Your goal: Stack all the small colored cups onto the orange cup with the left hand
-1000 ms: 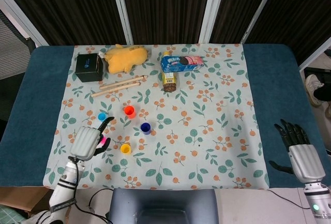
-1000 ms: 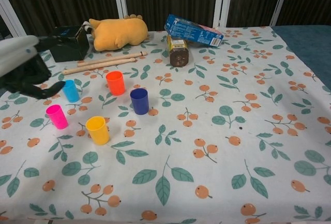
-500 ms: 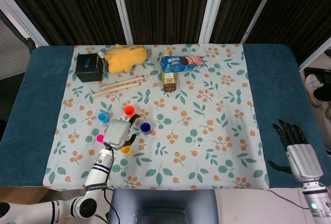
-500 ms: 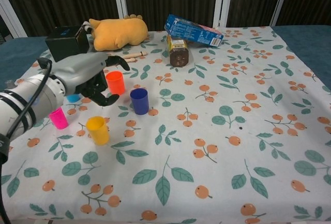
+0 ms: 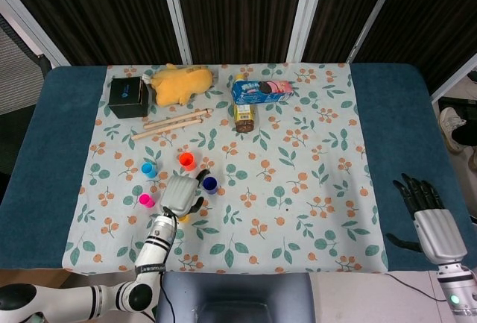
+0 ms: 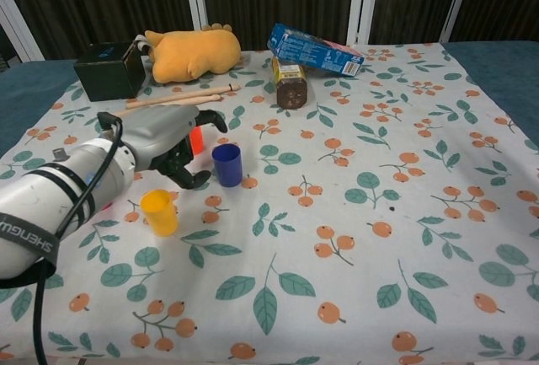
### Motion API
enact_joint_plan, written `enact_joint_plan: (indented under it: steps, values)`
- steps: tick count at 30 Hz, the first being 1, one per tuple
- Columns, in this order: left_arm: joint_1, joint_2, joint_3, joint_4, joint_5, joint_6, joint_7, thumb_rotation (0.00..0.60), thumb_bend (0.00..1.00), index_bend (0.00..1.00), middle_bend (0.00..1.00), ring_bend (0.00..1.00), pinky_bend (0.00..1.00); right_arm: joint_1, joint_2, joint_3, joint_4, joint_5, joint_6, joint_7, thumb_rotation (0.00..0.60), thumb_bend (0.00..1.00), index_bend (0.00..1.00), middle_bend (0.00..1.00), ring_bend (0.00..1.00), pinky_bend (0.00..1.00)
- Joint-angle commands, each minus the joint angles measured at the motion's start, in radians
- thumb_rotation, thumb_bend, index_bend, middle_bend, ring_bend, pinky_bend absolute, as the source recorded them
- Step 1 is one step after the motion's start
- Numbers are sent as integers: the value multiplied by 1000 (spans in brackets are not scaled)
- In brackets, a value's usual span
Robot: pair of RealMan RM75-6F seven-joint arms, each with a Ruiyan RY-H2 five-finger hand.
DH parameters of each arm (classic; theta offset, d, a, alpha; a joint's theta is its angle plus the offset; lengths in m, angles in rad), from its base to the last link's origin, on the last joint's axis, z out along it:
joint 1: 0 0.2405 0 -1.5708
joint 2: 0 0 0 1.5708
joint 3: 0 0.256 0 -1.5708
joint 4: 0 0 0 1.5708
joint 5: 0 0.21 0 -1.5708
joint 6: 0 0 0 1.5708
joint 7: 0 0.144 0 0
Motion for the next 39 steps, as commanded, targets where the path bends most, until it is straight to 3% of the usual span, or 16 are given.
enact_joint_plan:
  steps: [1, 15, 29, 34, 39]
  values:
    - [-10, -12, 2, 19, 3, -2, -24, 600, 364, 236, 1000, 1000, 1000, -1, 2, 1, 2, 1, 3, 5, 600, 118, 0, 0, 0, 0]
    - [-53, -48, -6, 88, -44, -30, -58, 600, 364, 281, 1000, 1000, 1000, -2, 9, 1, -1, 2, 3, 14, 600, 118, 0, 0, 0, 0]
    - [-68, -59, -14, 132, -25, -25, -130, 600, 358, 483, 1000, 1000, 1000, -4, 11, 2, -4, 2, 7, 13, 600, 118, 0, 0, 0, 0]
    - [-67, -18, -50, 92, 2, 10, -162, 600, 357, 503, 1000, 1000, 1000, -4, 15, 1, -4, 3, 5, 20, 600, 117, 0, 0, 0, 0]
    - [-69, 57, -123, 42, -15, 49, -165, 600, 361, 506, 1000, 1000, 1000, -7, 19, 2, -3, 4, 10, 29, 600, 118, 0, 0, 0, 0]
